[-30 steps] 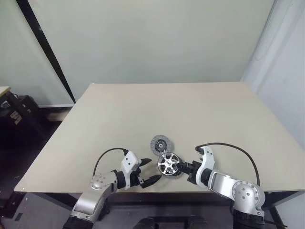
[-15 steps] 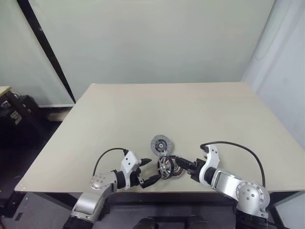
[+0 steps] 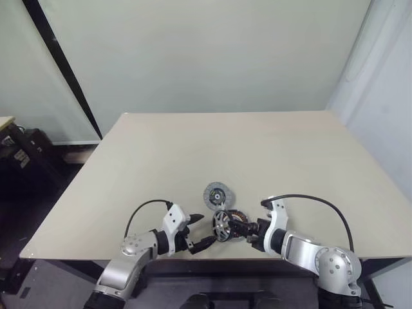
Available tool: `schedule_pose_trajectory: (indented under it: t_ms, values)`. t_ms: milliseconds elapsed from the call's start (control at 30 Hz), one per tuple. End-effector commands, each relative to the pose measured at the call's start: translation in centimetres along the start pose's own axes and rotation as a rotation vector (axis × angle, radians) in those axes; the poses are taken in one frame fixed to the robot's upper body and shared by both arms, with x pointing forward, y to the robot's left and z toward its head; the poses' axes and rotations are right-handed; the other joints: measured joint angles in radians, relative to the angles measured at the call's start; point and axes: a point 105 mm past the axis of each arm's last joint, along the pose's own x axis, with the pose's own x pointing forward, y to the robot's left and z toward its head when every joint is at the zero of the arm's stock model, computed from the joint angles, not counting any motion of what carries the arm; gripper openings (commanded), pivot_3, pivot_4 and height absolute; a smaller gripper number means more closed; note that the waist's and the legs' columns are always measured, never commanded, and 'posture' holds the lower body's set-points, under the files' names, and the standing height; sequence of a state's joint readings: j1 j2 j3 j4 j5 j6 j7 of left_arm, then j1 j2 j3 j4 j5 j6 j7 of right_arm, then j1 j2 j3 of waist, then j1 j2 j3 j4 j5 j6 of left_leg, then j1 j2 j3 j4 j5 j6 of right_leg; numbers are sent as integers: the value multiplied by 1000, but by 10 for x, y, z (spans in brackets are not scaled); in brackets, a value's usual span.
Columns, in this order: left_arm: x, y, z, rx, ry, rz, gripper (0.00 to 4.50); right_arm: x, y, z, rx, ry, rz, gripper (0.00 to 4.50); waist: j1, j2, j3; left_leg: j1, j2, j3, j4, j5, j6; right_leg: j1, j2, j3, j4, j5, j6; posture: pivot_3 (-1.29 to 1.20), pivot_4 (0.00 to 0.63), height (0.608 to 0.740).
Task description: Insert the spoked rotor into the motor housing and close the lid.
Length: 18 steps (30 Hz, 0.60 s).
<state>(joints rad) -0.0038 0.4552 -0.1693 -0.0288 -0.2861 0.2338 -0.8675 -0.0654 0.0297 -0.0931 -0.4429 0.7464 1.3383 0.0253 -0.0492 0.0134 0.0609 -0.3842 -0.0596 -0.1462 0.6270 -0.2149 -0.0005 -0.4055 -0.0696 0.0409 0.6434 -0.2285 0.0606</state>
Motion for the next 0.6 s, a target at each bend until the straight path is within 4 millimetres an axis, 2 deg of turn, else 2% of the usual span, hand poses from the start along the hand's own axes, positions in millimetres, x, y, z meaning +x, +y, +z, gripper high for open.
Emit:
schedule_pose_trajectory:
  t_ms: [33, 167, 333, 500, 533, 600]
  values:
    - [-4, 3, 10, 27, -27, 13, 4500, 1, 12, 5, -50, -33, 36, 4065, 0, 0, 0, 0, 0, 0, 0, 0, 0, 0, 0, 0, 0, 0, 0, 0, 0, 740]
    - [-4, 3, 10, 27, -27, 15, 4500, 6, 13, 2, -57, -29, 30, 4065, 0, 0, 0, 0, 0, 0, 0, 0, 0, 0, 0, 0, 0, 0, 0, 0, 0, 740]
    - [-4, 3, 10, 27, -29, 18, 4500, 8, 13, 2, -32, -36, 29, 2465, 0, 0, 0, 0, 0, 0, 0, 0, 0, 0, 0, 0, 0, 0, 0, 0, 0, 740]
    - [-4, 3, 10, 27, -32, 19, 4500, 6, 12, 1, -6, -34, 38, 623, 0, 0, 0, 0, 0, 0, 0, 0, 0, 0, 0, 0, 0, 0, 0, 0, 0, 740]
    - [-4, 3, 10, 28, -32, 18, 4500, 6, 12, 1, 5, -33, 47, 362, 0, 0, 0, 0, 0, 0, 0, 0, 0, 0, 0, 0, 0, 0, 0, 0, 0, 740]
    - [-3, 3, 10, 28, -33, 18, 4500, 5, 14, 1, 37, -36, 72, 367, 0, 0, 0, 0, 0, 0, 0, 0, 0, 0, 0, 0, 0, 0, 0, 0, 0, 740]
